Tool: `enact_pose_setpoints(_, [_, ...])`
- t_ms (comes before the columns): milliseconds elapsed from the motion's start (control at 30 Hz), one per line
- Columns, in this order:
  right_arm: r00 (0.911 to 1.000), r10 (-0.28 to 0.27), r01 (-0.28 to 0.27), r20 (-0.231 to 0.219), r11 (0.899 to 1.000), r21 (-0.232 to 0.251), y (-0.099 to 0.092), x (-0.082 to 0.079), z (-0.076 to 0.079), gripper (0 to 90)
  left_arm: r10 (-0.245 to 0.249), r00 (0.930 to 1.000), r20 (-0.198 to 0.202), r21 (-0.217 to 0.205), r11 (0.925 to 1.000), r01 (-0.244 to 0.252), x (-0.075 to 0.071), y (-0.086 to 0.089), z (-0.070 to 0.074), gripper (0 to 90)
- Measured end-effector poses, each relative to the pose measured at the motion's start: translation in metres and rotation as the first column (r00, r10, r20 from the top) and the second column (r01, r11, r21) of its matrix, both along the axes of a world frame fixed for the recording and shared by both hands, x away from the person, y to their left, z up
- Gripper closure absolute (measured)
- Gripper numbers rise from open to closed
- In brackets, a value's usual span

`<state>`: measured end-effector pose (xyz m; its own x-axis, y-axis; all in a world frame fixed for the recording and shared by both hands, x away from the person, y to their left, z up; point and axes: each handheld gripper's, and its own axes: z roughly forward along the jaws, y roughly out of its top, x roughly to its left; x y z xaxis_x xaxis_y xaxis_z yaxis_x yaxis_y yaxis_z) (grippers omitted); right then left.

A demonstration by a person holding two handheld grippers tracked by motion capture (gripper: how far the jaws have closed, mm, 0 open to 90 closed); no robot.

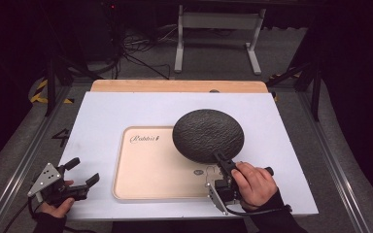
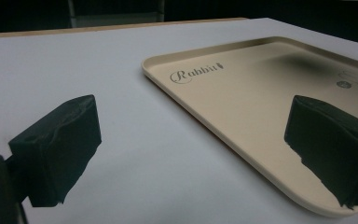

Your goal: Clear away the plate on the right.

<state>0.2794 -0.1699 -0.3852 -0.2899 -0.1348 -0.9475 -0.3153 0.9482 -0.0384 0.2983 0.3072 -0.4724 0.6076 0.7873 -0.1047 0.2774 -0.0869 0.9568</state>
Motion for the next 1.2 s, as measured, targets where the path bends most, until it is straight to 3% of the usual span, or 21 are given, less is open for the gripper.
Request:
enact_pose_setpoints(600, [0.9953,0.091,-0.09,-0.033,0.996,0.012,0.039,0.01,-0.005,81.6,-0.003,1.0,-0.007,0.004,1.0,0.003,0.001,0.0,0.0,4.3])
enact_pose_setpoints(1200, [0.9914,0.105,-0.102,-0.078,0.994,0.043,0.054,0.016,-0.014,81.7,-0.006,0.9999,-0.012,0.003,1.0,0.006,0.001,-0.001,0.0,4.3])
